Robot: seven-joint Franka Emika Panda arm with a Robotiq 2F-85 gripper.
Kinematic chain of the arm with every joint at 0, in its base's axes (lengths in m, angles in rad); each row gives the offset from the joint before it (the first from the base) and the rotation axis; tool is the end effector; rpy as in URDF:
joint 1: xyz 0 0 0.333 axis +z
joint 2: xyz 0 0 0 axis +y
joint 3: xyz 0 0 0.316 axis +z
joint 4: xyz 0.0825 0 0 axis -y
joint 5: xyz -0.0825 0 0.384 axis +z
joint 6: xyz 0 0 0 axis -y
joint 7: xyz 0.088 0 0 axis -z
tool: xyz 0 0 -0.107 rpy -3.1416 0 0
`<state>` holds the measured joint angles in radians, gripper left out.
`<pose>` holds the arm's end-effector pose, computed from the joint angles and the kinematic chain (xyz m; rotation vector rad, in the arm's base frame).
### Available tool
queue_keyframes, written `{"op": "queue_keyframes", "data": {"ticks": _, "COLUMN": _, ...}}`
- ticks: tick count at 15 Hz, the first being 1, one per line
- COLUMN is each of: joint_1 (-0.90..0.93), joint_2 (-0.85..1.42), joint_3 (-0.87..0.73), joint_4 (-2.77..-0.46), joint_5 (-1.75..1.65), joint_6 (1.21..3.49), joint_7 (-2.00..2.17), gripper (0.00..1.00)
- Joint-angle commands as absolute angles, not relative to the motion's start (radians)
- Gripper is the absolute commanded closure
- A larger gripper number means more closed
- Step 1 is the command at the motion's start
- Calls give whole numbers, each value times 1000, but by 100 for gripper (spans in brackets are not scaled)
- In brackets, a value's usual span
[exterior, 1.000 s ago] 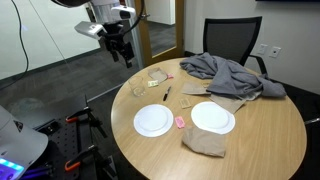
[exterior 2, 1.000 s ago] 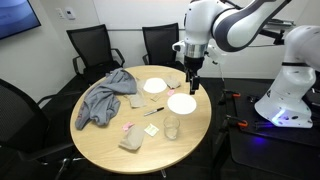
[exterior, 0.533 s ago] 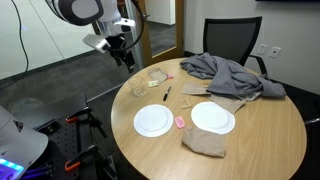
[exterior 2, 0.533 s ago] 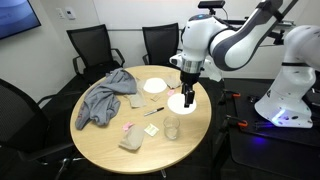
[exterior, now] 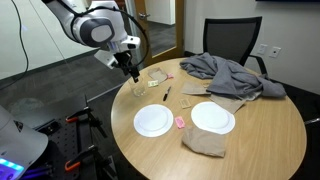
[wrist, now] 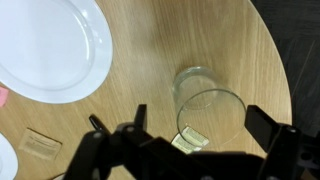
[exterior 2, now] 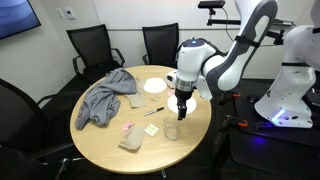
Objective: Move the glass cup to the right.
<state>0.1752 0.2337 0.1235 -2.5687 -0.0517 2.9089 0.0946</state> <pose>0.4361 0.1402 0.1905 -3.0787 -0.3851 -0.1617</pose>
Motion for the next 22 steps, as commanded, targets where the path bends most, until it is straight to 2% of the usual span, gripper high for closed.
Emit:
{"op": "queue_keyframes", "data": {"ticks": 1, "joint_1": 235, "joint_2": 327, "joint_3": 63, "joint_4": -2502, "joint_5": -108, "joint_6": 2962, "joint_7": 173, "gripper": 0}}
{"op": "queue_keyframes", "data": {"ticks": 11, "joint_1": 398, "joint_2": 487, "joint_3": -101, "joint_4": -2345, "joint_5": -140, "joint_6": 2950, "joint_7": 267, "gripper": 0}}
{"op": "queue_keyframes", "data": {"ticks": 22, "joint_1": 379, "joint_2": 496, "joint_3": -82, "joint_4": -2347, "joint_5": -121, "joint_6": 2949, "joint_7": 229, "gripper": 0}}
